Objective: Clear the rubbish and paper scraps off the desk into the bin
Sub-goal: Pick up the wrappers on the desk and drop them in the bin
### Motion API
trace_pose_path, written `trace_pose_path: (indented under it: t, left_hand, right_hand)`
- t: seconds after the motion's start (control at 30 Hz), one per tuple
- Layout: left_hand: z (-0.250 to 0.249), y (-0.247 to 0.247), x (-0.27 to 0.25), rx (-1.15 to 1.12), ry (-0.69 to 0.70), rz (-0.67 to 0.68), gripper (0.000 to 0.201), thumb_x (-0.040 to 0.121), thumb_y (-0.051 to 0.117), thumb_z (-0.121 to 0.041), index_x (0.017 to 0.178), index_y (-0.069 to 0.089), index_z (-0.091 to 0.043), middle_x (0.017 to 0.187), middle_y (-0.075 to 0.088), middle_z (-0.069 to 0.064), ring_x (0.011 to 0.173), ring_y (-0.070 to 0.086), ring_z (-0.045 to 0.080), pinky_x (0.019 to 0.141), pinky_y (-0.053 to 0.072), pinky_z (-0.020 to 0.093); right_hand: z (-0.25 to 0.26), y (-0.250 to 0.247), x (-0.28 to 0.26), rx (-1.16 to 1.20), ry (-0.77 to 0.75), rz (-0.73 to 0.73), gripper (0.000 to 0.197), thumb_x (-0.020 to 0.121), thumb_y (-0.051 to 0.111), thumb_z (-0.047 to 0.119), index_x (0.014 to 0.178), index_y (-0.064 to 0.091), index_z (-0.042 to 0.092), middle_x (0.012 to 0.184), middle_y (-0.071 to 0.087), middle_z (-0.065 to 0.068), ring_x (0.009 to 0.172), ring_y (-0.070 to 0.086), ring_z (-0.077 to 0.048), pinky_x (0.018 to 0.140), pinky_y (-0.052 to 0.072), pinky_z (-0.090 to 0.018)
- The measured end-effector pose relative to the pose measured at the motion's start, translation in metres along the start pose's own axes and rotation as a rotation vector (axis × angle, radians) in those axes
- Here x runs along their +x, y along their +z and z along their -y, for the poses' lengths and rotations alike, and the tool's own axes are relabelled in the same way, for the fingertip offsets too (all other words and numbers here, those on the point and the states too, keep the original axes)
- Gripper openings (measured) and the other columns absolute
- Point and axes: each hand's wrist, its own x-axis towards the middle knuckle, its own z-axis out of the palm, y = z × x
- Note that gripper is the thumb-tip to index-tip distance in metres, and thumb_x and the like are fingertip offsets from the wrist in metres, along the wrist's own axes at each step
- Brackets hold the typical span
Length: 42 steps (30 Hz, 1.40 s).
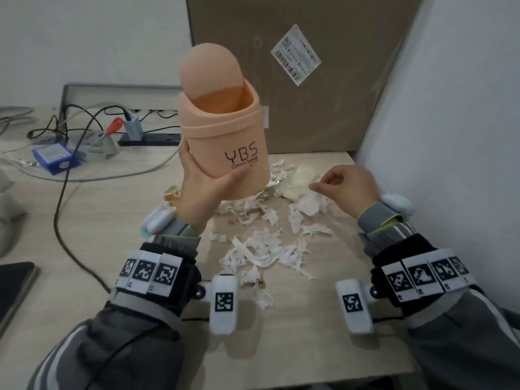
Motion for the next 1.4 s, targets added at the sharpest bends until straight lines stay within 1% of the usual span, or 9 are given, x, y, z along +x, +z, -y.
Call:
trace_pose_path:
  t: [0.23, 0.33, 0.43, 0.57, 0.67, 0.77, 0.9, 1.27, 1.4]
  left_hand:
    - [0.02, 0.003, 0.005, 0.017, -0.011, -0.004, 0.13, 0.052, 0.087, -0.053, 0.154, 0.01, -0.026, 0.141, 0.048, -0.005, 0.122, 0.055, 0.007, 0.091, 0.055, 0.028]
    - [0.022, 0.003, 0.005, 0.019, -0.004, 0.006, 0.13, 0.053, 0.087, -0.051, 0.154, 0.009, -0.026, 0.142, 0.047, -0.006, 0.122, 0.056, 0.005, 0.087, 0.056, 0.021]
    - [0.026, 0.001, 0.005, 0.011, -0.03, -0.01, 0.131, 0.052, 0.087, -0.051, 0.155, 0.009, -0.027, 0.14, 0.048, -0.007, 0.118, 0.057, 0.002, 0.081, 0.057, 0.018]
    - [0.029, -0.002, 0.005, 0.032, -0.046, -0.022, 0.132, 0.052, 0.087, -0.052, 0.155, 0.008, -0.029, 0.142, 0.047, -0.006, 0.12, 0.055, 0.004, 0.087, 0.057, 0.026]
    - [0.031, -0.001, 0.005, 0.041, -0.054, -0.032, 0.129, 0.052, 0.087, -0.052, 0.154, 0.01, -0.03, 0.14, 0.049, -0.007, 0.121, 0.055, 0.007, 0.089, 0.057, 0.03]
    - [0.031, 0.0, 0.003, 0.031, -0.077, -0.048, 0.127, 0.052, 0.086, -0.053, 0.153, 0.014, -0.029, 0.137, 0.051, -0.009, 0.12, 0.057, 0.008, 0.086, 0.06, 0.032]
    - [0.031, 0.0, 0.003, 0.018, -0.12, -0.06, 0.126, 0.051, 0.087, -0.054, 0.152, 0.014, -0.032, 0.137, 0.051, -0.008, 0.122, 0.057, 0.012, 0.089, 0.06, 0.046]
    - [0.031, 0.0, 0.001, 0.045, -0.176, -0.07, 0.126, 0.049, 0.086, -0.056, 0.151, 0.015, -0.036, 0.137, 0.052, -0.007, 0.121, 0.058, 0.017, 0.082, 0.061, 0.05]
    - [0.031, 0.001, 0.002, 0.064, -0.174, -0.074, 0.127, 0.048, 0.085, -0.058, 0.151, 0.016, -0.033, 0.135, 0.053, -0.006, 0.12, 0.058, 0.017, 0.085, 0.06, 0.05]
  right_hand:
    - [-0.005, 0.016, 0.014, 0.11, 0.003, -0.059, 0.021, 0.069, 0.08, 0.019, 0.064, 0.059, 0.018, 0.061, 0.057, 0.006, 0.059, 0.053, -0.01, 0.059, 0.044, -0.023]
    - [-0.011, 0.025, 0.016, 0.216, 0.012, -0.062, 0.026, 0.069, 0.077, 0.014, 0.062, 0.055, 0.024, 0.063, 0.057, 0.006, 0.062, 0.054, -0.012, 0.063, 0.048, -0.03]
    - [-0.017, 0.036, 0.015, 0.35, 0.032, -0.044, 0.023, 0.073, 0.073, 0.007, 0.084, 0.059, 0.021, 0.068, 0.057, 0.001, 0.064, 0.056, -0.016, 0.071, 0.052, -0.04]
    - [-0.024, 0.042, 0.015, 0.416, 0.082, -0.008, 0.045, 0.081, 0.066, 0.003, 0.122, 0.058, 0.017, 0.075, 0.055, 0.002, 0.067, 0.055, -0.015, 0.072, 0.052, -0.033]
    - [-0.026, 0.041, 0.012, 0.482, 0.099, -0.02, 0.026, 0.083, 0.061, 0.0, 0.093, 0.072, 0.021, 0.082, 0.062, 0.005, 0.068, 0.057, -0.01, 0.062, 0.049, -0.018]
    - [-0.028, 0.041, 0.009, 0.586, 0.141, -0.075, 0.029, 0.084, 0.061, 0.002, 0.071, 0.07, 0.026, 0.081, 0.067, 0.004, 0.062, 0.057, -0.007, 0.058, 0.048, -0.016]
    - [-0.034, 0.04, 0.011, 0.658, 0.167, -0.132, 0.027, 0.084, 0.059, 0.001, 0.069, 0.07, 0.021, 0.073, 0.065, 0.001, 0.052, 0.054, -0.002, 0.054, 0.05, -0.016]
    - [-0.031, 0.042, 0.013, 0.964, 0.327, -0.144, 0.011, 0.082, 0.066, 0.011, 0.074, 0.072, 0.005, 0.08, 0.068, -0.006, 0.079, 0.064, -0.01, 0.078, 0.054, -0.017]
    - [-0.041, 0.045, 0.012, 0.718, 0.231, -0.105, 0.007, 0.08, 0.072, 0.02, 0.077, 0.072, 0.014, 0.077, 0.068, 0.0, 0.072, 0.06, -0.007, 0.069, 0.05, -0.013]
